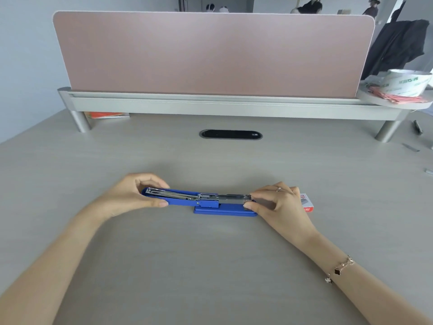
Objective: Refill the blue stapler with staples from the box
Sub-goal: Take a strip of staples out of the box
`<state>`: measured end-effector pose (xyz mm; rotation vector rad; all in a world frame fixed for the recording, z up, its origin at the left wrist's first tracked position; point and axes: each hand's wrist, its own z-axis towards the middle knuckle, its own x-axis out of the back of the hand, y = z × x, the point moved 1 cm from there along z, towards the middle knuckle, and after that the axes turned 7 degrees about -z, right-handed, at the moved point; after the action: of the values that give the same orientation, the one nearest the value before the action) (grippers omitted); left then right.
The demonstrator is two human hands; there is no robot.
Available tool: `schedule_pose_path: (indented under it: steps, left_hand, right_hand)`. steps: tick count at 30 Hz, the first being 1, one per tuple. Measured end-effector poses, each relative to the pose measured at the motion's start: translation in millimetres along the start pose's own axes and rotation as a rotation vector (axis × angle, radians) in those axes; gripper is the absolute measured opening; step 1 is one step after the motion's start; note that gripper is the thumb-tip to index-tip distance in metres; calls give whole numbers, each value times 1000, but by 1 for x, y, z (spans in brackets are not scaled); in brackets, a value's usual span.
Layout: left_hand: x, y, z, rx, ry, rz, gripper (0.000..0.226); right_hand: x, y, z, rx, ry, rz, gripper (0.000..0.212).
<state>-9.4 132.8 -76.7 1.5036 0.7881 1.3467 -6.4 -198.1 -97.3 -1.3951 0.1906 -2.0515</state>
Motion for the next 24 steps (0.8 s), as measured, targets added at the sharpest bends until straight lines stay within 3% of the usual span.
schedule_pose_path:
  steps: [6, 10, 14, 19, 24]
  left_hand:
    - [-3, 0, -1, 27, -32, 79, 37]
    - [4, 5, -1, 97, -88, 173, 34]
    - [16, 25, -7, 236, -122, 424, 54]
    - [-53, 82, 4, -104, 112, 348, 47]
    - [-165, 101, 38, -209, -117, 483, 50]
  right_hand:
    - [1, -1, -1, 18, 46, -30, 12]
    - [12, 5, -6, 36, 32, -77, 35]
    - [51, 34, -17, -111, 29, 37, 34]
    - [69, 58, -29, -276, -99, 30, 66]
    - [64, 66, -31, -318, -137, 63, 74]
